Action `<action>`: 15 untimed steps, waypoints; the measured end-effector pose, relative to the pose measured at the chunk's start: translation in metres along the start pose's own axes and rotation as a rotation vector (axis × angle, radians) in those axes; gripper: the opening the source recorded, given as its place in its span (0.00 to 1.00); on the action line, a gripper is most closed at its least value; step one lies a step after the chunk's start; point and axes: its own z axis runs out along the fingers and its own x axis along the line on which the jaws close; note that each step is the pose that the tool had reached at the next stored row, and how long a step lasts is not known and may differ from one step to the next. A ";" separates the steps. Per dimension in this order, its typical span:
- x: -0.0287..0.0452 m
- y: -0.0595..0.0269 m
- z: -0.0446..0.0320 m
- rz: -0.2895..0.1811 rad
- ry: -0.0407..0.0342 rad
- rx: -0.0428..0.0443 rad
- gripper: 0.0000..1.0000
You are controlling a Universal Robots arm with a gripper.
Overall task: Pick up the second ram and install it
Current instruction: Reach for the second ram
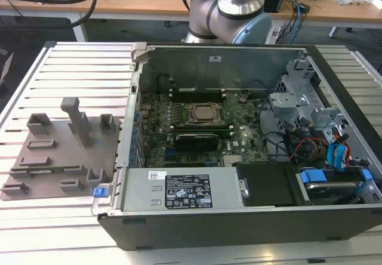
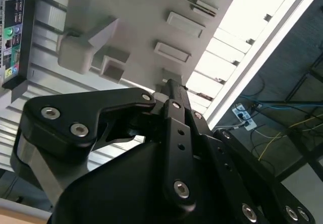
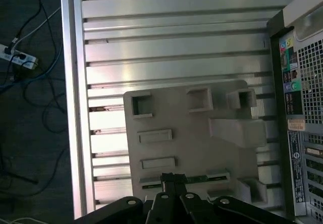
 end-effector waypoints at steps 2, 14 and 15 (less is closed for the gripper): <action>0.0070 -0.0042 0.0011 0.000 0.0000 0.0000 0.10; -0.0041 -0.0205 0.0133 -0.001 0.0052 0.0003 0.10; -0.0124 -0.0205 0.0141 -0.001 0.0090 0.0007 0.10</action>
